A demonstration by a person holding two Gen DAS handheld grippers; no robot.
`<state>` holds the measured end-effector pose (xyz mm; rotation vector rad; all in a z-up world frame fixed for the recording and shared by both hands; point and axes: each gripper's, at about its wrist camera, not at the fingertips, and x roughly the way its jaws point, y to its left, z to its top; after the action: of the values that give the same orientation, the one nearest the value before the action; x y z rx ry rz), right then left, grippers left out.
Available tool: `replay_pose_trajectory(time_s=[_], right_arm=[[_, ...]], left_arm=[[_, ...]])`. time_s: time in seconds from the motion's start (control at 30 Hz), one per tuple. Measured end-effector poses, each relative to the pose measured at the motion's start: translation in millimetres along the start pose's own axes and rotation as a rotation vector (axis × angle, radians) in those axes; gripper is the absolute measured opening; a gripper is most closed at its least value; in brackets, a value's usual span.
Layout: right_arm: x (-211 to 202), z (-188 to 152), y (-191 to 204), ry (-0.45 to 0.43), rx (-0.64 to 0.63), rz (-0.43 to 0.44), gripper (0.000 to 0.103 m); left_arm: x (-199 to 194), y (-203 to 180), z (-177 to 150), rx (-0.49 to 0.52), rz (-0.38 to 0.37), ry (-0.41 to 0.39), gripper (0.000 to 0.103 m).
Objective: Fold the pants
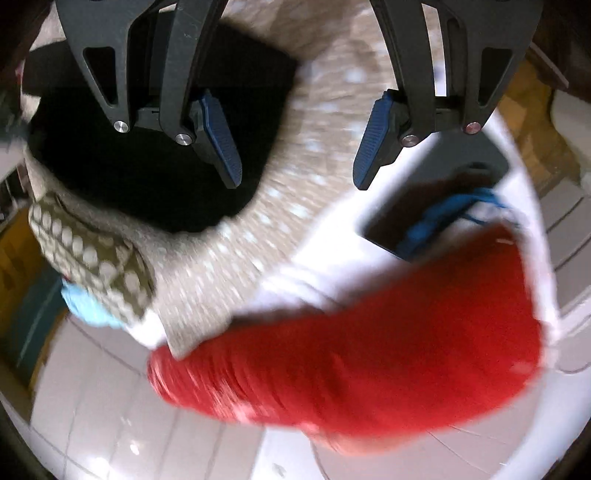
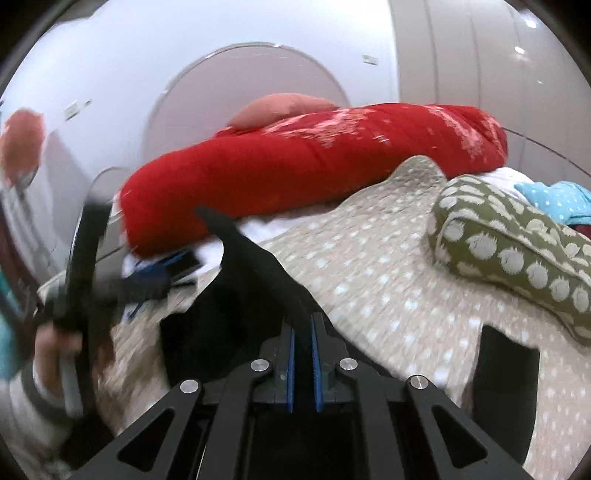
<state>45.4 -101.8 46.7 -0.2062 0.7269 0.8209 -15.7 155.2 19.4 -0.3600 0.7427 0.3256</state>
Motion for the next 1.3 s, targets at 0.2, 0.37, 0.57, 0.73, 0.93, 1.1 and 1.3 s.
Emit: replay_pose_trajectory(time_s=[0.2,0.37,0.57,0.73,0.93,1.1,1.3], right_arm=[[42,-62,19,0.144,0.094,0.043,0.01],[37,-67,17,0.162,0.127,0.059,0.02],[-19,-43,-42,0.024,0.303,-0.018,0.037],[-14,-28,-106,0.038,0.384,-0.357,0.04],[49,-22,-150,0.208,0.386,-0.463,0.04],[61,-29,-163,0.207,0.332,-0.49,0.014],[-72,-50,-163,-0.1,0.51,-0.424,0.005]], left_arm=[[-29,22,3,-0.018,0.068,-0.04,0.063],[-27,-13,-9,0.068,-0.01,-0.01,0.063],[-10,-68,-26,0.184,-0.103,0.05,0.063],[16,-102,-47,0.257,-0.129,0.122,0.063],[40,-116,-69,0.319,-0.077,0.166,0.063],[40,-114,-69,0.314,-0.088,0.171,0.064],[40,-110,-67,0.29,-0.112,0.175,0.064]])
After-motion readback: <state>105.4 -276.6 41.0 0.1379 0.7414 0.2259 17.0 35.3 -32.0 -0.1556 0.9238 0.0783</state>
